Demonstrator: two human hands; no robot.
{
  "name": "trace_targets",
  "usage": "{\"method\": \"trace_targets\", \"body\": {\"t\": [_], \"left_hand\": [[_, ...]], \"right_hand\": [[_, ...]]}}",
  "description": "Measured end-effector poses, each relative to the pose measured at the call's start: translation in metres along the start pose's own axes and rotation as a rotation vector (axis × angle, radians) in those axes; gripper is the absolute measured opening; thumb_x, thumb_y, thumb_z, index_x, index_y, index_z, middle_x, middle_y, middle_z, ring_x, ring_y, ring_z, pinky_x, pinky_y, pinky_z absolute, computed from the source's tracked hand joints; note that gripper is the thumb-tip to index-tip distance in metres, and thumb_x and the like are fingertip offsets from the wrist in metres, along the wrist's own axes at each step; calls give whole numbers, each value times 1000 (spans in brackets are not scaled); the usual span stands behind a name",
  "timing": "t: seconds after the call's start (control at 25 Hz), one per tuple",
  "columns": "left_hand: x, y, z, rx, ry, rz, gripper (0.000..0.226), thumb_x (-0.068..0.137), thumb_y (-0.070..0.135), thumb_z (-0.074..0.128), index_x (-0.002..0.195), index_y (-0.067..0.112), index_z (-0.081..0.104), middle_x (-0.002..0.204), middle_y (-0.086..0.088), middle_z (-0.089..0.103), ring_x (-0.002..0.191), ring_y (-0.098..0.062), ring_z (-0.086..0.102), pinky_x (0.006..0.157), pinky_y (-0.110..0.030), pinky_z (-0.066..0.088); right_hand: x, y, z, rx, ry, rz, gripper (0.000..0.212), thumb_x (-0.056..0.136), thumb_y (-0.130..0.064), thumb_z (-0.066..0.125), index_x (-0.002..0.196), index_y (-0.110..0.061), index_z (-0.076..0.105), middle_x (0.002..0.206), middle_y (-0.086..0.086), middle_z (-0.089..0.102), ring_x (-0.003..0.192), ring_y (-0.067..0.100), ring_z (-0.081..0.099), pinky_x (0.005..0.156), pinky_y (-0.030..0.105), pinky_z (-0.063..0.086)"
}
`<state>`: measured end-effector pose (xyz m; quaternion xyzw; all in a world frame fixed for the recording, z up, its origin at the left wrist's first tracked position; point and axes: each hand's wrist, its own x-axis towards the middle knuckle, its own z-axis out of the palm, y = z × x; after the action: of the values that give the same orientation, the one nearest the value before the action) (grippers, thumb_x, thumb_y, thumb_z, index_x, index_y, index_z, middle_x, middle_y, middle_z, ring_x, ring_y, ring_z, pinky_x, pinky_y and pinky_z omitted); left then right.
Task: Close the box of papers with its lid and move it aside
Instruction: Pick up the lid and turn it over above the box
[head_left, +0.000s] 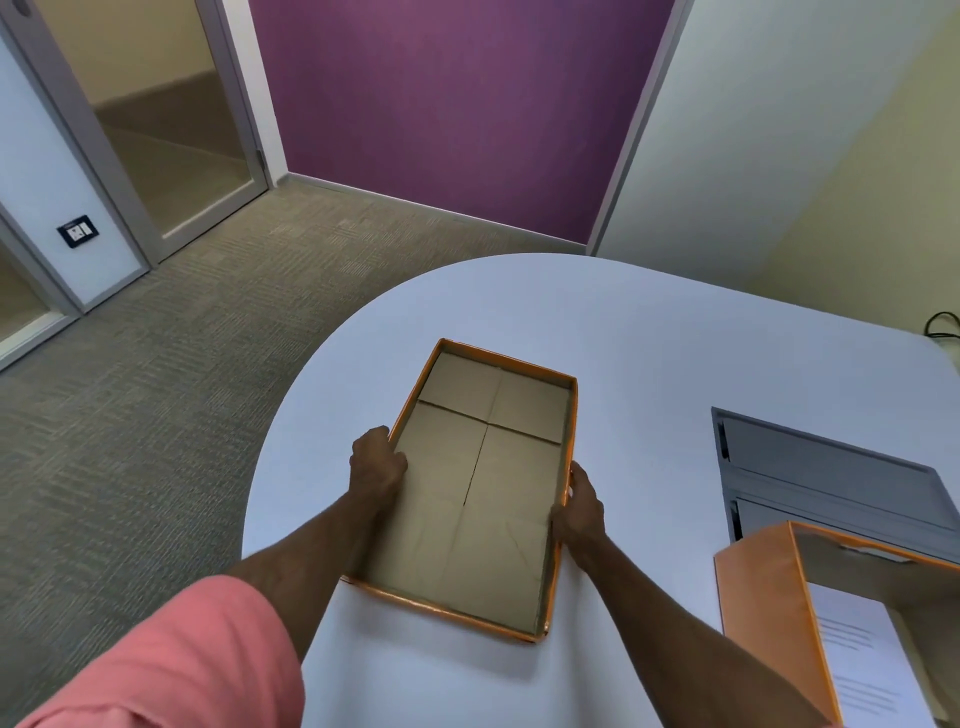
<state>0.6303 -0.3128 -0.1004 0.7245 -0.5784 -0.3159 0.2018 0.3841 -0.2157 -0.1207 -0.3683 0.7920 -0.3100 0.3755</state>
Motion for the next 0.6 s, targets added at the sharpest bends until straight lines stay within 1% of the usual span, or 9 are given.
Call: {"method": "trace_targets", "body": {"t": [0.08,0.12,0.16,0.24,0.32,0.4,0.44,0.52,0.6], "left_hand": [[-4,18,-9,-31,-18,19,15,79,-6,57,92,-8,64,87,-19,64,83,-33,61,70,-33,47],[-7,28,-14,-47,-26,32,19,78,-8,57,95,-8,66,89,-19,66,86,-32,62,70,-32,46],[-11,39,-18,-64,-28,50,24,77,-10,57,98,-6,68,94,-18,68,92,-32,64,73,-32,48],[-23,62,-24,-99,-16,107,33,77,-12,58,107,-3,69,104,-17,69,101,-32,64,82,-36,53],[-40,87,-27,-152,-21,181,35,79,-11,59,112,-2,67,108,-17,68,102,-32,63,88,-40,54],[-61,115,-25,-211,-42,237,36,83,-9,60,118,-2,65,111,-17,67,102,-32,63,90,-39,53],[-72,129,-24,-234,-54,255,37,84,-7,60,121,0,63,114,-16,66,105,-32,63,91,-39,52],[-94,157,-21,-287,-64,279,38,86,-4,58,124,2,62,121,-13,65,111,-32,62,95,-40,51],[-117,183,-16,-324,-79,282,40,86,-3,56,126,3,61,126,-10,63,118,-29,59,99,-39,49]], "right_hand": [[-4,-4,-22,74,16,-50,74,83,5,60,147,-19,31,149,6,44,135,26,43,109,44,42],[-7,-10,-36,102,25,-75,72,84,3,61,146,-18,33,148,4,45,136,24,43,110,42,41],[-12,-18,-51,124,33,-99,69,85,2,62,145,-17,36,146,2,47,135,22,43,109,38,42],[-20,-29,-84,181,32,-153,63,85,3,63,141,-15,43,137,-1,52,128,17,46,101,31,44],[-28,-38,-117,213,24,-189,59,84,6,63,136,-17,48,129,-4,55,122,12,46,96,29,44],[-37,-38,-153,218,35,-214,59,83,10,61,135,-16,50,128,-5,55,121,12,47,94,27,44],[-41,-36,-170,228,47,-221,61,82,12,61,135,-15,49,130,-3,56,123,13,48,95,28,45],[-52,-32,-206,238,67,-221,66,79,15,63,137,-12,47,136,3,54,130,20,46,103,37,46],[-65,-30,-241,252,66,-219,66,76,16,65,135,-8,48,135,9,55,130,24,48,105,44,46]]}}
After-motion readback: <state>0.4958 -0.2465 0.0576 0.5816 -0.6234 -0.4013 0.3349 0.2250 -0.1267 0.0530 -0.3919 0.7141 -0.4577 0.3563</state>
